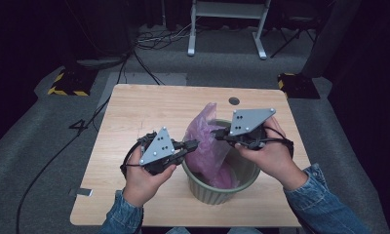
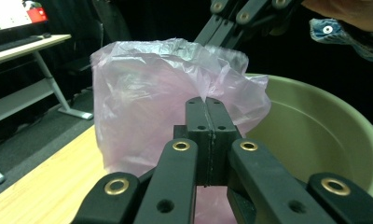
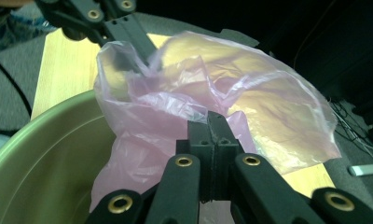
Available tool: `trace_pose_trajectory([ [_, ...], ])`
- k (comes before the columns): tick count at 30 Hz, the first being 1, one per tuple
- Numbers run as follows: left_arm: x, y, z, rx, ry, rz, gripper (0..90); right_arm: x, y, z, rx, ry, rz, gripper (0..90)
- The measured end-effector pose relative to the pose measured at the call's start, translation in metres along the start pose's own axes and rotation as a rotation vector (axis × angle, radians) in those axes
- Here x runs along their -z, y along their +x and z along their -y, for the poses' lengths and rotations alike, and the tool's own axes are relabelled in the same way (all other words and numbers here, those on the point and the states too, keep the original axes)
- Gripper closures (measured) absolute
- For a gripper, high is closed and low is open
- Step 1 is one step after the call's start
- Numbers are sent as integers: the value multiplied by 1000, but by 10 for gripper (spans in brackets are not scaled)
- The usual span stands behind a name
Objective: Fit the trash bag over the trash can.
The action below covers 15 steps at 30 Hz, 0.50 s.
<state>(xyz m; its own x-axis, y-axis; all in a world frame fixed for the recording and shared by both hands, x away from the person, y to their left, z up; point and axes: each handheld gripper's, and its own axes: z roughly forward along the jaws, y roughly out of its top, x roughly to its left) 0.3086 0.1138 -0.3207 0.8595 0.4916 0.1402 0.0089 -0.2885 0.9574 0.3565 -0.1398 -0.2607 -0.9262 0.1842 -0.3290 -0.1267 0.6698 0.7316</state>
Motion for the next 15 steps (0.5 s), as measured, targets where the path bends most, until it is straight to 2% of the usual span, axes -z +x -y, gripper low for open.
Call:
trace_pose_trajectory([
  [8,7,6,4,14,1,-29,900,17,-14,17,-83,-16,38,900],
  [12,11,9,7,14,15,-52,900,27,-18,25,-118,-12,63,900],
  [15,15,13,13,30,29,-70,900,36,-23,33,-163,-6,76,900],
])
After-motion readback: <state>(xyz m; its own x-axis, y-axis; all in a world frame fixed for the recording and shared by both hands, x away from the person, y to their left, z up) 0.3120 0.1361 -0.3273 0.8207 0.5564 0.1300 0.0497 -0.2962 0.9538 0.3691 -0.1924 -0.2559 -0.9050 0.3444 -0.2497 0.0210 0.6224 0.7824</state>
